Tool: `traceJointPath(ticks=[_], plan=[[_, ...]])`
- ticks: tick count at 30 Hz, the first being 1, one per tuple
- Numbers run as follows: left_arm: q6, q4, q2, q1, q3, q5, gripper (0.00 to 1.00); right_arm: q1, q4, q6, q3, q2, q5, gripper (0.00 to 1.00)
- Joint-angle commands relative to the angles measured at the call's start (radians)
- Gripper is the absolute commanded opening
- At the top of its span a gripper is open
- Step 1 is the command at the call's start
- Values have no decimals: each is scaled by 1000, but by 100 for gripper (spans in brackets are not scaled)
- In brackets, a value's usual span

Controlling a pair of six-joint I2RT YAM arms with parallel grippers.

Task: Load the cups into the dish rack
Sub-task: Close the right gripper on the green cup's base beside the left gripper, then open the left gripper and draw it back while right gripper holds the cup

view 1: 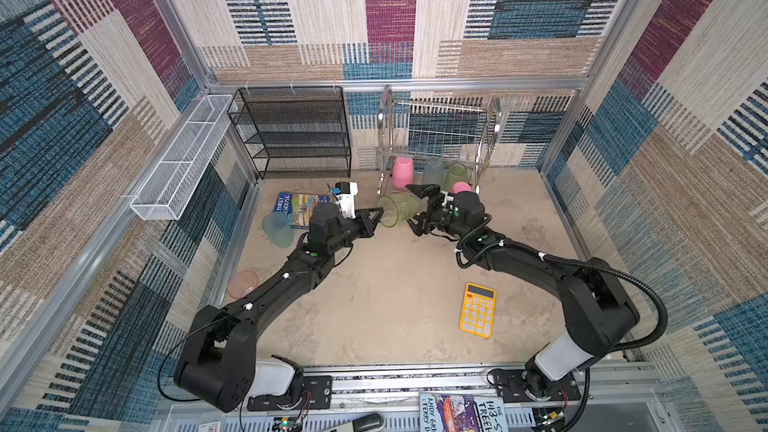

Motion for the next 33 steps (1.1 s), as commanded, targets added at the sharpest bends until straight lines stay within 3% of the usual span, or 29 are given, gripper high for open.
traceJointPath(ticks=[1,9,18,25,33], plan=[[20,22,1,1,9,9,0,10,1,-14,3,-15,13,90],[20,26,6,1,13,12,0,24,-12,-21,-5,-29,35,87],[24,22,7,1,18,15,4,35,-16,-25,-11,-37,60,75],[28,8,2,1,21,11,27,36,-23,-39,-6,-43,85,64],[37,-30,-6,1,34,-3,45,36,-66,-86,6,-49,146,62]])
